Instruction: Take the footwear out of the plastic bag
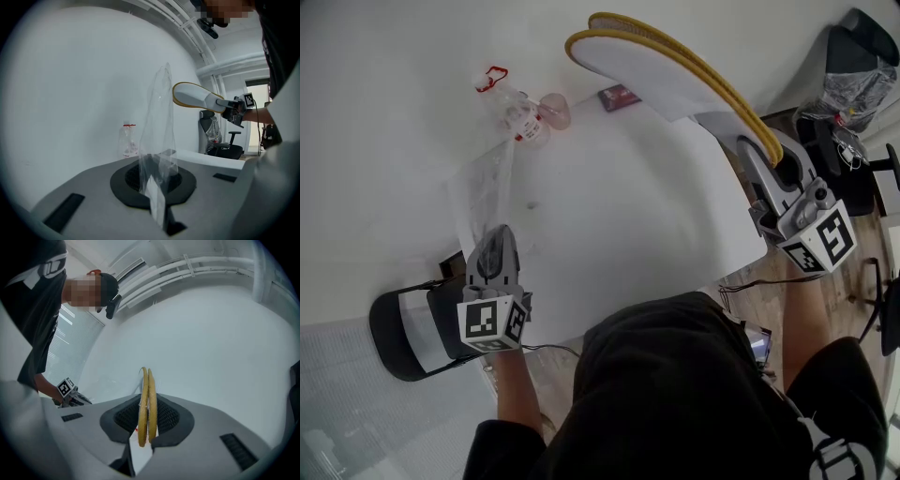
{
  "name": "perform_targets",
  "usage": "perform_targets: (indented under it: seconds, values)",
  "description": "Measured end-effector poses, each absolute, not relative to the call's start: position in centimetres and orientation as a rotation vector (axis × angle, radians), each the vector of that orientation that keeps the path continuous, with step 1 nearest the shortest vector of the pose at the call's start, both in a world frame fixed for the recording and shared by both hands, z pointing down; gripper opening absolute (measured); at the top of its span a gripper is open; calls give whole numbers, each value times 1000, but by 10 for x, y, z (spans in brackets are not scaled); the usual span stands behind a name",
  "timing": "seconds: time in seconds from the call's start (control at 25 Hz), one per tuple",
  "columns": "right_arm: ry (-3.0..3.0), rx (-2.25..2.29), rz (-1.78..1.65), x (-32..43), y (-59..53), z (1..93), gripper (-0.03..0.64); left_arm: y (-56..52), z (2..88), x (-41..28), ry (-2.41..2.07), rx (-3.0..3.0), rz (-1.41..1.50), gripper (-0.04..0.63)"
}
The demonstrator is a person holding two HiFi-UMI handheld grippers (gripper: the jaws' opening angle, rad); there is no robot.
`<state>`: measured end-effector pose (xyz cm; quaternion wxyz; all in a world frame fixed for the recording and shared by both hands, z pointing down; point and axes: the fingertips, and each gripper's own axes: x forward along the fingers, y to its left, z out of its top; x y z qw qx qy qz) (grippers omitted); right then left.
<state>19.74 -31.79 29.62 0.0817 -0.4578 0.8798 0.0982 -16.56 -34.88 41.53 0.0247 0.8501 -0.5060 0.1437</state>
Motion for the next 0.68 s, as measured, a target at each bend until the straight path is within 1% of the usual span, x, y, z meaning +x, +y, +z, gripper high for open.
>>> perform_targets:
  seconds: [0.68]
  values:
    - [2661,-1331,322,189,-317,290,69,-337,412,-163,-1562,2628,447,21]
